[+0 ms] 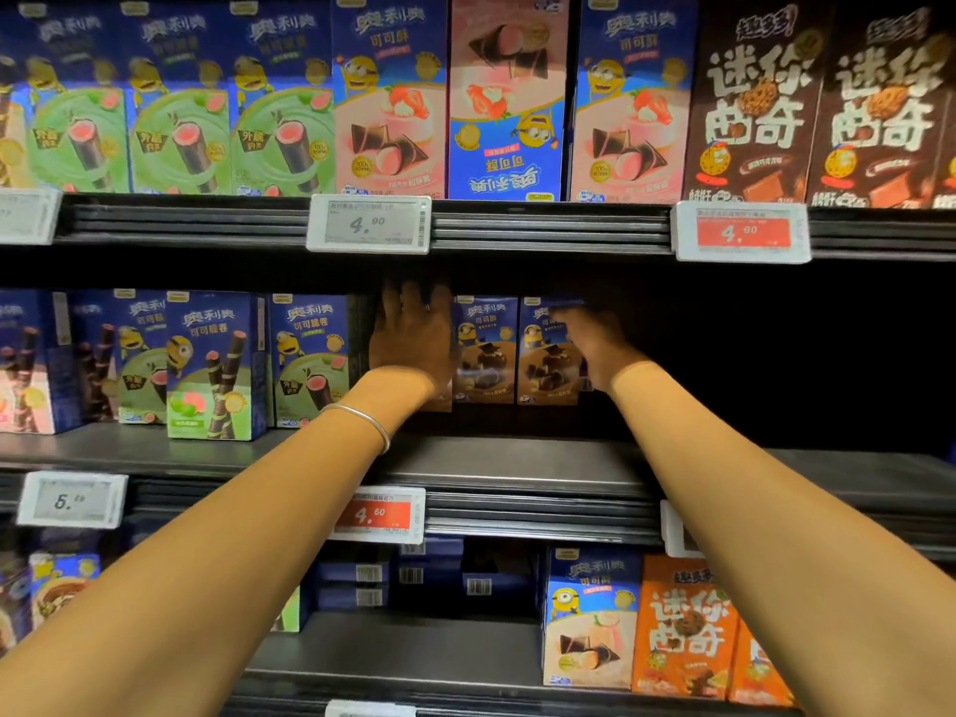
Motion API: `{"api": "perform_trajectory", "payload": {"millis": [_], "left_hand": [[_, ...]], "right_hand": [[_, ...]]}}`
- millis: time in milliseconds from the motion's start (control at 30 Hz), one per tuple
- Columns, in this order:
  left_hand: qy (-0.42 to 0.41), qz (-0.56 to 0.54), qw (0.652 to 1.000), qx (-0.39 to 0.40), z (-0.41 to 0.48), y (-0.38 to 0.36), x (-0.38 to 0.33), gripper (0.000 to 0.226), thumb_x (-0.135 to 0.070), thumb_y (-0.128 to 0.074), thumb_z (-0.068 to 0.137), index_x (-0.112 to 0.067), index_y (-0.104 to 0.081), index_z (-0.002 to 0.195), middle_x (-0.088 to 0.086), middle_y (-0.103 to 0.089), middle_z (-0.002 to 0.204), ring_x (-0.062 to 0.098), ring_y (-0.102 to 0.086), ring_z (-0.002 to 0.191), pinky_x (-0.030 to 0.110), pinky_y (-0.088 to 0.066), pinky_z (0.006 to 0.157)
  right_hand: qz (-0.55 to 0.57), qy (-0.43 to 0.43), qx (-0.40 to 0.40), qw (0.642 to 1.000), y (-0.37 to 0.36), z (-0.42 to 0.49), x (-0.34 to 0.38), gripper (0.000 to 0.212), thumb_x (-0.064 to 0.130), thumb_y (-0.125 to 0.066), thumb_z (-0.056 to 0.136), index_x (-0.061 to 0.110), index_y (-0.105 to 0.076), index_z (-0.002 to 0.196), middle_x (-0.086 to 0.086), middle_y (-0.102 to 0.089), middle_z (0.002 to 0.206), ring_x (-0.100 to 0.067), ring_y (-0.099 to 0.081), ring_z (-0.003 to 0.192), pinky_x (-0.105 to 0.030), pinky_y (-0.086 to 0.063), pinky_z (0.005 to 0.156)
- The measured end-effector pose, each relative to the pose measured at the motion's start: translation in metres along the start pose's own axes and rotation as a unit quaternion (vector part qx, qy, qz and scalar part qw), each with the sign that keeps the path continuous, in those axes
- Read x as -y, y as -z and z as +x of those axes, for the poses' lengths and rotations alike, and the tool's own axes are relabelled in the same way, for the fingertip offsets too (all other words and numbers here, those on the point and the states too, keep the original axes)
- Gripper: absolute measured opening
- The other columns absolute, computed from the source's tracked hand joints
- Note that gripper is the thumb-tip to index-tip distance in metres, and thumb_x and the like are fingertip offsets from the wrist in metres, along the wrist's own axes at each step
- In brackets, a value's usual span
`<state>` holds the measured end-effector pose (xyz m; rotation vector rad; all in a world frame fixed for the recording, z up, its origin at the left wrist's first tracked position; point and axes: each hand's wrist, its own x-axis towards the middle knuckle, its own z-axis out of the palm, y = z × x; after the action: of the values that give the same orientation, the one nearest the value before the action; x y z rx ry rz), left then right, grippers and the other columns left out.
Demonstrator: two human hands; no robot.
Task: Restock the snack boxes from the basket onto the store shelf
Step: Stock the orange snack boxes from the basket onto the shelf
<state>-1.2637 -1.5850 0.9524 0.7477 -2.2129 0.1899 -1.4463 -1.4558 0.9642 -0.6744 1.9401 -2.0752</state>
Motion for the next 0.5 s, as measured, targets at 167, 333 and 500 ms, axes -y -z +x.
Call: {"api": "perform_trajectory", "payload": {"millis": [167, 333, 500], "left_hand": [[0.073, -0.339, 0.938, -0.008, -0.012, 0.018, 0.006, 0.077, -0.040, -0.074, 0.093, -0.025, -0.034, 0.158, 0.009, -0.040, 0.159, 0.034, -0.036, 0.148, 0.049, -0.042, 0.116], [0.219, -0.662, 0.716, 0.026, -0.067, 0.061, 0.025, 0.049, -0.055, -0.062, 0.096, -0.023, -0.056, 0.133, 0.005, -0.064, 0.136, 0.025, -0.061, 0.126, 0.047, -0.050, 0.108], [0.181, -0.724, 0.664, 0.031, -0.166, 0.091, 0.068, 0.061, -0.061, -0.047, 0.094, -0.022, -0.055, 0.141, 0.003, -0.070, 0.135, 0.015, -0.067, 0.125, 0.037, -0.055, 0.101]], "right_hand": [[0.004, 0.007, -0.002, 1.000, 0.003, -0.037, 0.013, 0.047, 0.040, -0.068, 0.092, 0.013, -0.062, 0.131, -0.012, -0.073, 0.115, -0.019, -0.071, 0.078, -0.022, -0.051, 0.052], [0.042, 0.027, 0.020, 0.999, 0.002, -0.116, 0.014, 0.054, 0.038, -0.065, 0.091, 0.014, -0.055, 0.138, -0.009, -0.069, 0.125, -0.023, -0.068, 0.109, -0.042, -0.057, 0.088], [0.083, 0.139, 0.056, 0.985, 0.017, -0.248, -0.014, 0.037, 0.042, -0.066, 0.083, 0.027, -0.069, 0.117, 0.005, -0.074, 0.121, -0.013, -0.069, 0.116, -0.039, -0.053, 0.096]]}}
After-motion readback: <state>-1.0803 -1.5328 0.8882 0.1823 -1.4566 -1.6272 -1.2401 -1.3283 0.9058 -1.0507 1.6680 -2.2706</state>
